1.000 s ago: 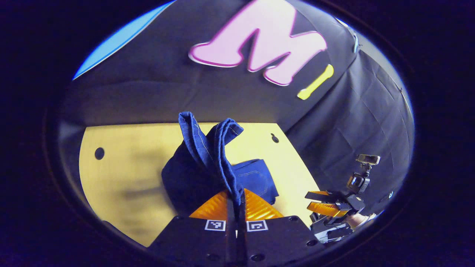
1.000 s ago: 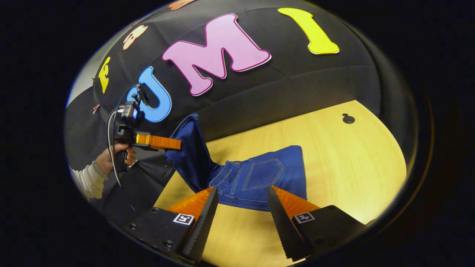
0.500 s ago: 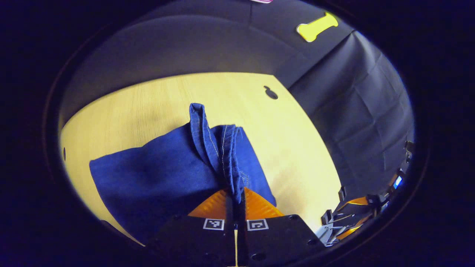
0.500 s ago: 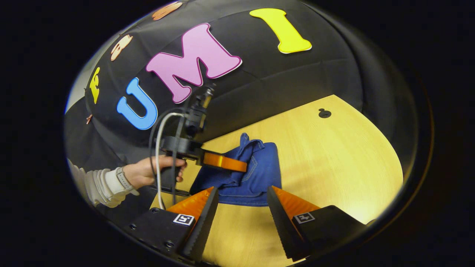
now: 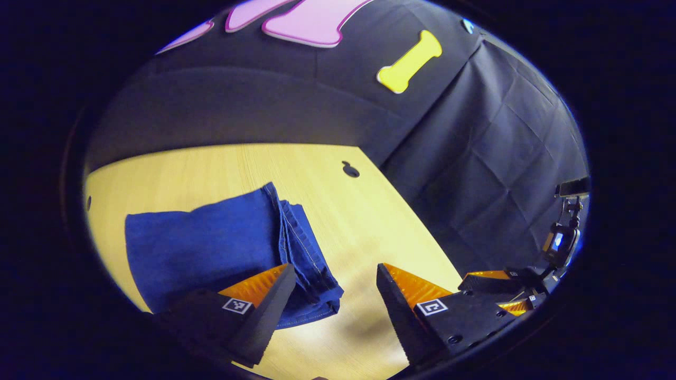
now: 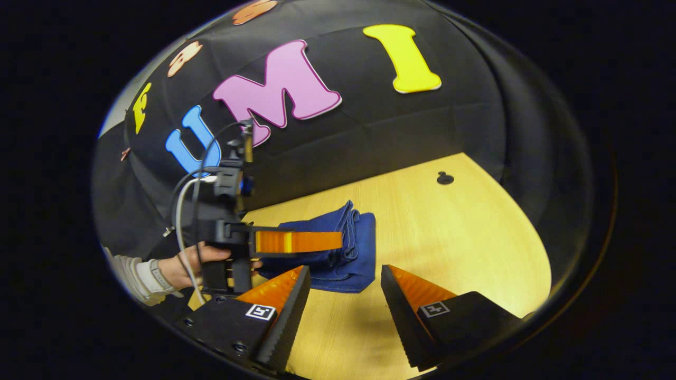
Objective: Grasp the waist and the cuffs of the jeans and fold them to make the two legs overlap; first hold the waist and fold one-third of the jeans toward the cuffs, then hold the cuffs and fold the remaining one-third in the same direction to finish folding.
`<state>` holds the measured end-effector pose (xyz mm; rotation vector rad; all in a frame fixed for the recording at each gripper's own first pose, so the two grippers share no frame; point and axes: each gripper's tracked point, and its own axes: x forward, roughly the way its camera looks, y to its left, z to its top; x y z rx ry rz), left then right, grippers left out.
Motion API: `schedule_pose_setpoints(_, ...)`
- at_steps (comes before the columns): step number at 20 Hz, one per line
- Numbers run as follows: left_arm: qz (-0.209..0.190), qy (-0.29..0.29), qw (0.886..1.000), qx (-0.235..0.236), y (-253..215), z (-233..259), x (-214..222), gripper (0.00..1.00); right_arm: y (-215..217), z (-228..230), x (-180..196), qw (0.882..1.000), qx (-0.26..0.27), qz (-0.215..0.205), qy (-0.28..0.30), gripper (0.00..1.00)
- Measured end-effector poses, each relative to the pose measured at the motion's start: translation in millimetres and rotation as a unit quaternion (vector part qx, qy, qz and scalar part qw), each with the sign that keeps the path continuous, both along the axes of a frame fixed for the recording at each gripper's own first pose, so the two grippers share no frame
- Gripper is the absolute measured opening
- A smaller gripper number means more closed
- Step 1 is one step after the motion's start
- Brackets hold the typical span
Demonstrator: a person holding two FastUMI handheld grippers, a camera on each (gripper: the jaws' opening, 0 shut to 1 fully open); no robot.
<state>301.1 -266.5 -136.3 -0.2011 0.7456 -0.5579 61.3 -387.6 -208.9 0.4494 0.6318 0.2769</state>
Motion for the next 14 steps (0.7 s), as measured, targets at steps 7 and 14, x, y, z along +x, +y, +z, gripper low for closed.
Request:
schedule_pose_setpoints(7,0.119,-0.203,0.969,0.072,69.1,116.6,-161.9,0.97,-13.1,125.4,-69.3,0.987,-0.08,-0.031,-0.133,0.96)
schedule_pose_setpoints(14,0.244,-0.276,0.928,0.055,110.9,192.3,-317.9,0.96,-17.4,236.5,-166.2,0.958,-0.144,-0.053,-0.241,0.97)
